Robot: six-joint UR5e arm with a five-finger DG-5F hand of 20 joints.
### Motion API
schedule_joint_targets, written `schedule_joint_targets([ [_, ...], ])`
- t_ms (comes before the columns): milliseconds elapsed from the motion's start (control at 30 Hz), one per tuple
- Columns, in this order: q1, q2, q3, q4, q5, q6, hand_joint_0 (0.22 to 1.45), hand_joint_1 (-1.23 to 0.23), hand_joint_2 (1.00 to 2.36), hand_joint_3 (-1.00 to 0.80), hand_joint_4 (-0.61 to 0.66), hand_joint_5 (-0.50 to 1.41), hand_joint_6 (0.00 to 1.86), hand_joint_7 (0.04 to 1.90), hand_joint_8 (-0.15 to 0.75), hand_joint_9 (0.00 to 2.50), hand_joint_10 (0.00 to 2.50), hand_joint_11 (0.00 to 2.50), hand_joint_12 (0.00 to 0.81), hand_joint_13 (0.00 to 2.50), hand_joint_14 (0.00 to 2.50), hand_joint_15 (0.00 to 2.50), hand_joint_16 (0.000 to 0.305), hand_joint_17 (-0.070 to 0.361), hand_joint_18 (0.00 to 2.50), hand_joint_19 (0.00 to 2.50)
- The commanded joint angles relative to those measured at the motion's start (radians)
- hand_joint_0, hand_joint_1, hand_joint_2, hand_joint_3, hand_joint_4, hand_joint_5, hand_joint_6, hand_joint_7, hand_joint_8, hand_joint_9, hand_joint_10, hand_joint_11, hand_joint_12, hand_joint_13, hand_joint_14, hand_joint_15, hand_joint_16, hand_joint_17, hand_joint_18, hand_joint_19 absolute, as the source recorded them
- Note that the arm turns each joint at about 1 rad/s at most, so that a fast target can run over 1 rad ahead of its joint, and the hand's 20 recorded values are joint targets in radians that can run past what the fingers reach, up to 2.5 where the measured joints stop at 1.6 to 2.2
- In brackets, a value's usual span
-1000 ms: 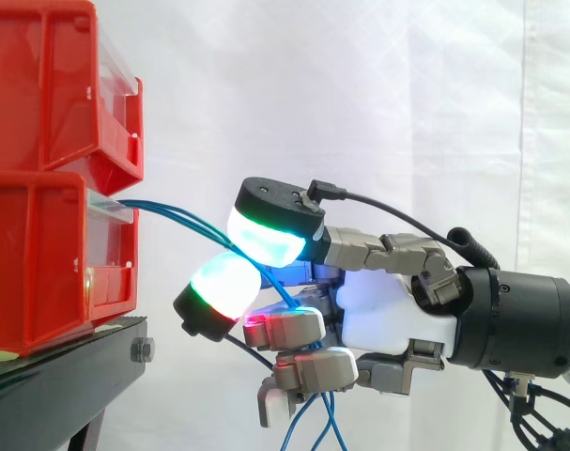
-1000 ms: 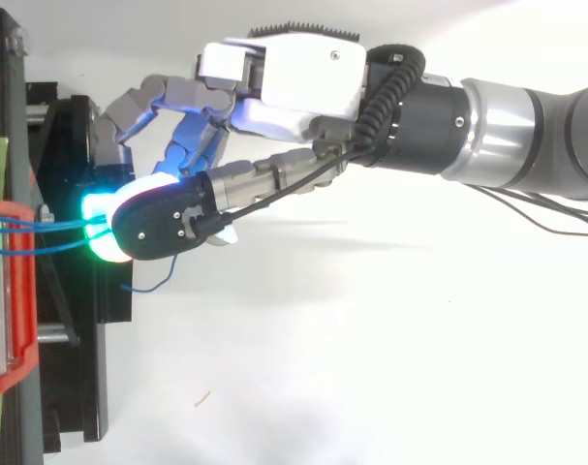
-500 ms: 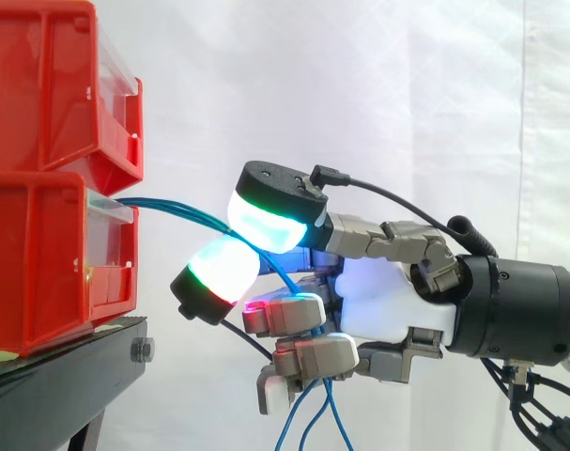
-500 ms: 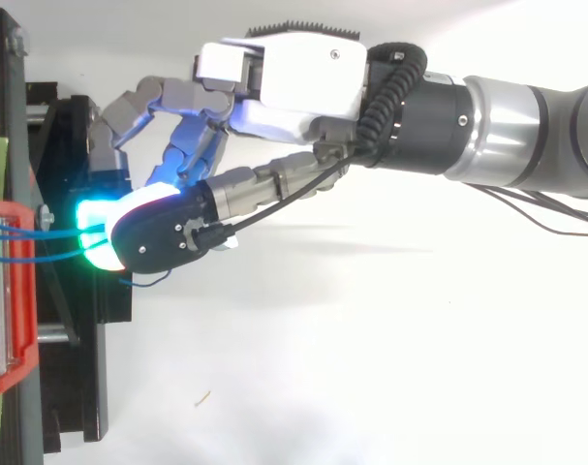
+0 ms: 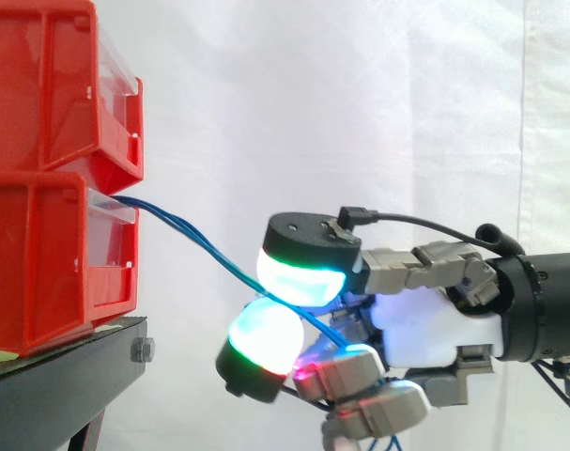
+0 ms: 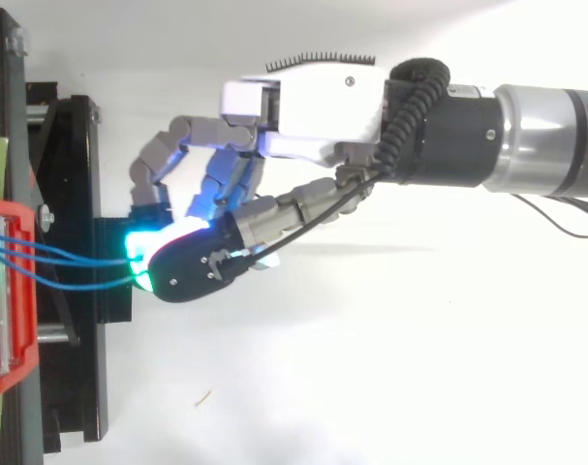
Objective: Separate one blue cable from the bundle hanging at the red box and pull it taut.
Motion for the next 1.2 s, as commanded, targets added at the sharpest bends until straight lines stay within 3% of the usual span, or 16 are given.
schedule_joint_targets([
  [0,-0.002,0.010,0.000,-0.048,-0.027,-0.006,0.77,-0.85,1.03,-0.18,-0.14,-0.22,0.92,1.04,0.229,1.11,0.07,1.82,0.331,1.29,0.02,1.45,0.045,0.100,0.84,0.74],
  [600,0.001,0.021,0.000,-0.044,-0.027,-0.021,0.84,-0.90,1.00,-0.50,-0.10,-0.21,0.92,1.02,0.217,1.16,0.01,1.87,0.315,1.29,0.02,1.49,0.043,0.096,0.83,0.72],
  [1167,-0.003,0.019,-0.002,-0.029,-0.027,-0.016,0.81,-0.92,1.00,-0.50,-0.08,-0.20,0.91,1.05,0.215,1.16,0.00,1.87,0.318,1.30,0.02,1.48,0.042,0.096,0.87,0.66],
])
